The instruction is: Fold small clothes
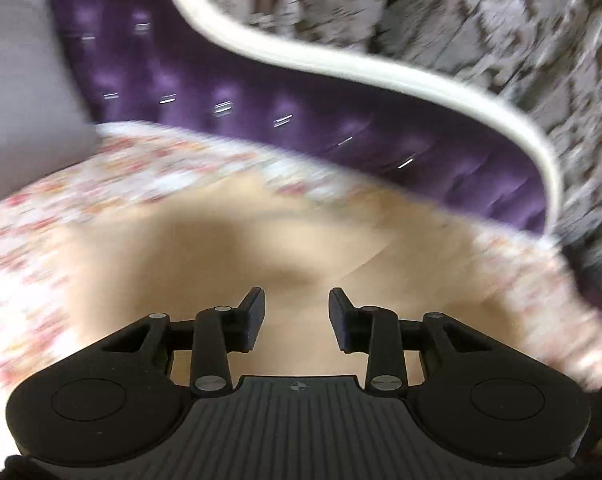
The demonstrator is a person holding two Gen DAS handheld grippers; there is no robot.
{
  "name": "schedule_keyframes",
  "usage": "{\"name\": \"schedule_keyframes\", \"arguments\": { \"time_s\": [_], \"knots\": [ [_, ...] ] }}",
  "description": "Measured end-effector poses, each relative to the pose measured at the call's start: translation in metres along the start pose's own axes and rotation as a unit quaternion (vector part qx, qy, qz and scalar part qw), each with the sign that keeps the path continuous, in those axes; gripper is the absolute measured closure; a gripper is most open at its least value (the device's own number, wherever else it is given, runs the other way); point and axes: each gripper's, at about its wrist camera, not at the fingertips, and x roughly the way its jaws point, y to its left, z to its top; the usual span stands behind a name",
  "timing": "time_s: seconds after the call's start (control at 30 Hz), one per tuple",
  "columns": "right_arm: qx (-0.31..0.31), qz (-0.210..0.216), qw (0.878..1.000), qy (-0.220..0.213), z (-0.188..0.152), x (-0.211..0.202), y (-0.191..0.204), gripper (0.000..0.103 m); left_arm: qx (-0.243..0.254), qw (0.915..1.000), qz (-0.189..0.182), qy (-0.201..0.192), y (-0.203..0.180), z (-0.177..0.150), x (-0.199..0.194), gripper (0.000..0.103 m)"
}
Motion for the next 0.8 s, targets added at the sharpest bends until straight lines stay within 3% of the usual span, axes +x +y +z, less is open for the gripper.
{"name": "schedule_keyframes", "arguments": {
  "time_s": [0.13, 0.33, 0.57, 0.8],
  "knots": [
    [0.035, 0.032, 0.999, -0.011, 0.023, -0.003, -0.008, 0.001, -0.011, 0.9991, 0.038, 0.012, 0.023, -0.033, -0.001, 0.069],
    [0.060, 0.047, 0.997, -0.018, 0.068, 0.021, -0.016, 0.001, -0.037, 0.9965, 0.074, -0.016, 0.038, -0.040, 0.008, 0.069],
    [0.090, 0.049, 0.994, 0.032, 0.098, 0.075, -0.022, 0.031, -0.039, 0.9951, 0.083, -0.036, 0.036, -0.044, 0.011, 0.068],
    [0.181, 0.044, 0.982, 0.040, 0.102, 0.111, -0.041, 0.030, -0.041, 0.9949, 0.079, -0.048, 0.036, -0.052, 0.009, 0.068]
  ]
}}
